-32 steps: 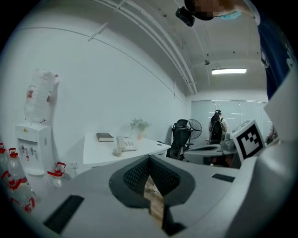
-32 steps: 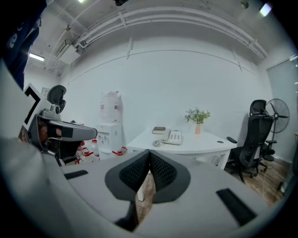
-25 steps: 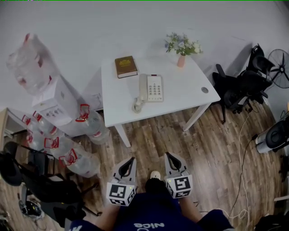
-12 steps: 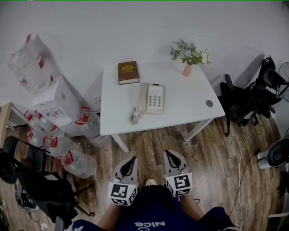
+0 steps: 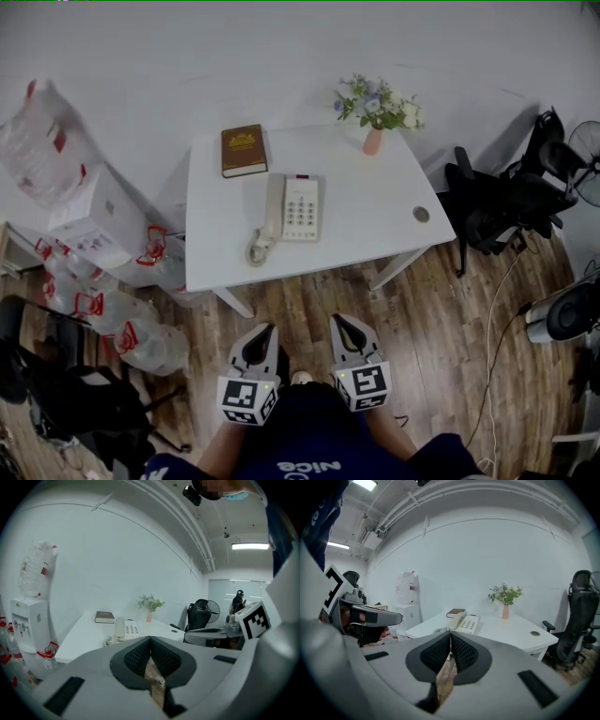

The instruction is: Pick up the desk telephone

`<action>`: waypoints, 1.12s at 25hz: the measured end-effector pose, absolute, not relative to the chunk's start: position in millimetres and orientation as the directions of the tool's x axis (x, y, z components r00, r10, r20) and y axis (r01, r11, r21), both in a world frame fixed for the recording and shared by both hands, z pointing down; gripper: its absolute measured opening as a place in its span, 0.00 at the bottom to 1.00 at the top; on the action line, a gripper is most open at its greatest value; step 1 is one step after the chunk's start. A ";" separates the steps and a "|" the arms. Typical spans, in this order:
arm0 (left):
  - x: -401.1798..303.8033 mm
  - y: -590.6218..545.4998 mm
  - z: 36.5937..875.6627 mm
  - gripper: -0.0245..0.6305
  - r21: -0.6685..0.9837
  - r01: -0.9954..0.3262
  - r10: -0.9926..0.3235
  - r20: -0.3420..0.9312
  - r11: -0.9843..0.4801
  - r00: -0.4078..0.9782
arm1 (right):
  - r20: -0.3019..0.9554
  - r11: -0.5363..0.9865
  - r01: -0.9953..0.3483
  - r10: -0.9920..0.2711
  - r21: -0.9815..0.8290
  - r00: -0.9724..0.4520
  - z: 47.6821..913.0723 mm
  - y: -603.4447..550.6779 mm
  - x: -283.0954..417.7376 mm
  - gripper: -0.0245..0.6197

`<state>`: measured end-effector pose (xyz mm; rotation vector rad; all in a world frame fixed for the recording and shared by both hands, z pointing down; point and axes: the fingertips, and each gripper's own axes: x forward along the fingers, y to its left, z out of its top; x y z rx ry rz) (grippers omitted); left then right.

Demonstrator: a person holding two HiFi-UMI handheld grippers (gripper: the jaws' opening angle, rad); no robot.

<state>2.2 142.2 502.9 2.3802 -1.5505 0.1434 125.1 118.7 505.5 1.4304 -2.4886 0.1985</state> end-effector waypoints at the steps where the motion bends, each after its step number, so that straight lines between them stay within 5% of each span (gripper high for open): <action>1: 2.4 136.7 505.5 0.06 0.196 -0.905 -0.874 0.246 -0.378 0.418 | 0.297 0.498 -0.867 -0.830 0.014 -0.472 506.3 115.1 126.6 0.07; 28: -56.9 -118.2 520.6 0.06 0.225 -0.850 -0.798 0.294 -0.477 0.526 | 0.382 0.341 -0.940 -0.869 0.002 -0.314 520.3 -100.8 89.5 0.07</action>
